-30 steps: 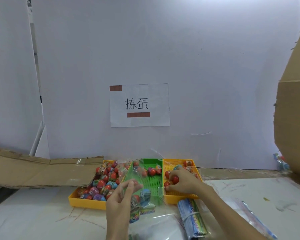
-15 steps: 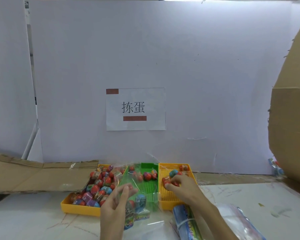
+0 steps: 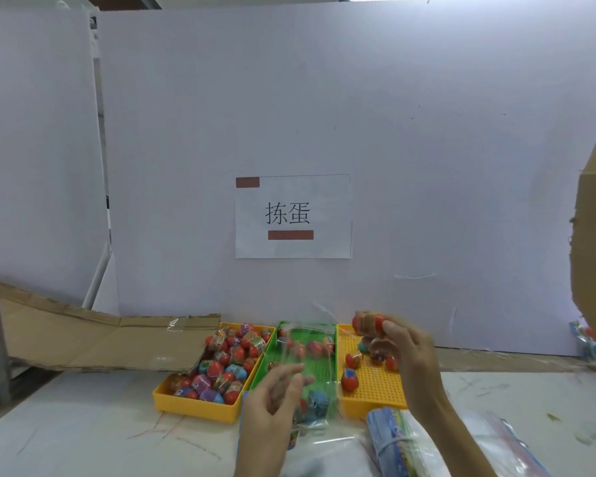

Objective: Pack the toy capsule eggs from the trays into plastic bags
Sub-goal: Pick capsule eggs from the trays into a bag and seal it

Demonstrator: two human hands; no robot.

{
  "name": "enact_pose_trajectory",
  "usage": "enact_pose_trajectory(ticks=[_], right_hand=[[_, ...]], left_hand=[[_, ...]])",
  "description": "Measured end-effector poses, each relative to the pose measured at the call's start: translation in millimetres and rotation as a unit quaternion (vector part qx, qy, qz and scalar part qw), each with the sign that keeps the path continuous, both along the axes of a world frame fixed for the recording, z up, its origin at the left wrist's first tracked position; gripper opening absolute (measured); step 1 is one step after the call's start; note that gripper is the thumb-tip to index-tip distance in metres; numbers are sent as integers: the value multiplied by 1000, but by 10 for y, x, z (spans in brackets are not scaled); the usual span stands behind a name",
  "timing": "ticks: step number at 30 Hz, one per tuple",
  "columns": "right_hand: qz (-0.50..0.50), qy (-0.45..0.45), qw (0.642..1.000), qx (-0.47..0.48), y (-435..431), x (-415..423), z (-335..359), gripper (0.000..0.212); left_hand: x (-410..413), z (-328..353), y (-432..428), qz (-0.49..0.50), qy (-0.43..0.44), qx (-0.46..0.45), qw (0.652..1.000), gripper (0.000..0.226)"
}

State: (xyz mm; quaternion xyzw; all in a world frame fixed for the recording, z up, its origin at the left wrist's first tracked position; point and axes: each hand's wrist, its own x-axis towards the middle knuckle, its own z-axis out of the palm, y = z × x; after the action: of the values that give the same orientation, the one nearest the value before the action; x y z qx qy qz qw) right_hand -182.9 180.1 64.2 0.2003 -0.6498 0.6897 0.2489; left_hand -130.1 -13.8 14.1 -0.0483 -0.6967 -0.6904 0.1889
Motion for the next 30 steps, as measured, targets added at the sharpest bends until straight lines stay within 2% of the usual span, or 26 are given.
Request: enact_pose_trajectory(ticks=[5,13,22,27,30], right_hand=[[-16,75,993,92,-171,170,21,31],[-91,151,968,180,-256,240,-3,28],[-191,123,932,282,-258,203,-76,19],[-153,88,935,307,-246,179,-91,14],[-127,87,935,319,-242,177,-84,19]], left_hand=[[5,-22,27,-6,8,-26,1000,37],[12,-58,71,-9,36,-43,998,36],[-1,-111,79,-6,44,-83,996,35],[-37,-134,77,-3,25,-82,996,36],[-44,-132,66,3,25,-79,997,35]])
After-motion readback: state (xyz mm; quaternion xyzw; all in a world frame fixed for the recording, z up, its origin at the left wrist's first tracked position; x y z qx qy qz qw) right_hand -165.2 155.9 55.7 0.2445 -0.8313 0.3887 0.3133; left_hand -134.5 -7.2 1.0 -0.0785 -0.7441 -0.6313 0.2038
